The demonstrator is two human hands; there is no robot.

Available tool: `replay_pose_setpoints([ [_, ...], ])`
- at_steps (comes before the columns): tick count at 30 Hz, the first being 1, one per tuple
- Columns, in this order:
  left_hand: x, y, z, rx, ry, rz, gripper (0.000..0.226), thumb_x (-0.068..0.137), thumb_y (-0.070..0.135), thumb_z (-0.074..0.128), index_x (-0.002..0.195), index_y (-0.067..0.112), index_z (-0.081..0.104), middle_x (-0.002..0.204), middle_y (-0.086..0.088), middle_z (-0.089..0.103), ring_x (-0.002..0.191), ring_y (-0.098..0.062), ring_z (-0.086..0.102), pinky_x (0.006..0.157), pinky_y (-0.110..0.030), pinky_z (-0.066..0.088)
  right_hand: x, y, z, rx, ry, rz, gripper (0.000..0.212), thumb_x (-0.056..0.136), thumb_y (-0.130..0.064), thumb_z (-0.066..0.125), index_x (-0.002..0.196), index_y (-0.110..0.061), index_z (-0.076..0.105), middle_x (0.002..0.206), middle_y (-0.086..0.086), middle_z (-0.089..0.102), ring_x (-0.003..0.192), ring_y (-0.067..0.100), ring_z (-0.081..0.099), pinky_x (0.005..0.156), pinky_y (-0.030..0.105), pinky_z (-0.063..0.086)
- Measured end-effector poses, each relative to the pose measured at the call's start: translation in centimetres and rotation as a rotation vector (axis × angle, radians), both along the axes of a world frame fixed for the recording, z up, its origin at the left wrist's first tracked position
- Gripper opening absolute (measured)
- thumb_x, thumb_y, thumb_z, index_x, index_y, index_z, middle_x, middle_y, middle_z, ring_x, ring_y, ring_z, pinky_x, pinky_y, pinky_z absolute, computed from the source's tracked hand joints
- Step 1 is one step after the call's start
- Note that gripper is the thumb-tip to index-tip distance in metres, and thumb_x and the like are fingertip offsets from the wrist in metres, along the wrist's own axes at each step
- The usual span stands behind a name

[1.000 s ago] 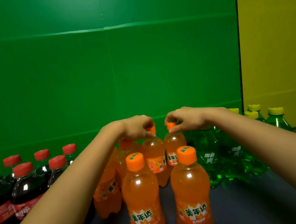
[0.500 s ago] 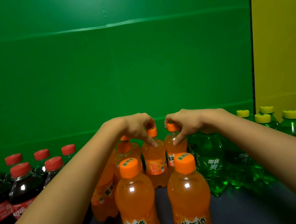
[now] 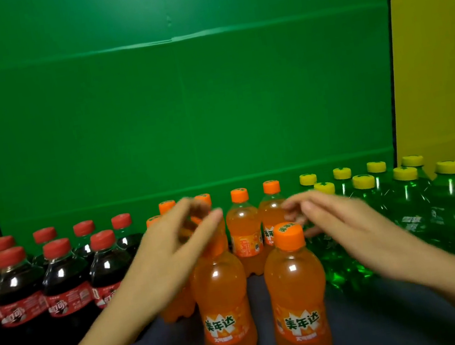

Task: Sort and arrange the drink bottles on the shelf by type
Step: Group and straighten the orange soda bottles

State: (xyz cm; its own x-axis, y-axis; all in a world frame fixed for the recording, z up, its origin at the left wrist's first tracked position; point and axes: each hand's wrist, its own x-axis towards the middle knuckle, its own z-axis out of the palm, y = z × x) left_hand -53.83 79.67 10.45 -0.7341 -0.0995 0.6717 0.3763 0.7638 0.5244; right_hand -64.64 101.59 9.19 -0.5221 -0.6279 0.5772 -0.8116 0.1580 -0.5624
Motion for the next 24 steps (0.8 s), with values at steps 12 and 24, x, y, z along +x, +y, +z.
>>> replay_pose_setpoints([
  [12,0.9,1.1,-7.8,-0.077,0.027,0.114,0.086,0.062,0.073,0.059,0.137,0.042,0.028,0.126,0.041,0.038,0.117,0.019,0.04,0.092,-0.003,0.038,1.5,-0.9,-6.7,0.026,-0.144,-0.101,0.084,0.056,-0.08,0.055,0.13,-0.053,0.025,0.123,-0.026,0.049,0.105,-0.007,0.054,0.087,0.023,0.053],
  [24,-2.5,4.2,-8.0,-0.155,-0.063,0.32,0.093,0.082,0.055,0.051,0.146,0.026,-0.01,0.147,0.01,0.023,0.131,-0.006,0.032,0.098,-0.017,0.032,-1.4,-3.2,-8.5,-0.064,-0.066,-0.353,0.072,0.081,-0.041,0.064,0.141,-0.031,0.026,0.124,-0.008,0.057,0.113,0.011,0.057,0.097,0.04,0.048],
])
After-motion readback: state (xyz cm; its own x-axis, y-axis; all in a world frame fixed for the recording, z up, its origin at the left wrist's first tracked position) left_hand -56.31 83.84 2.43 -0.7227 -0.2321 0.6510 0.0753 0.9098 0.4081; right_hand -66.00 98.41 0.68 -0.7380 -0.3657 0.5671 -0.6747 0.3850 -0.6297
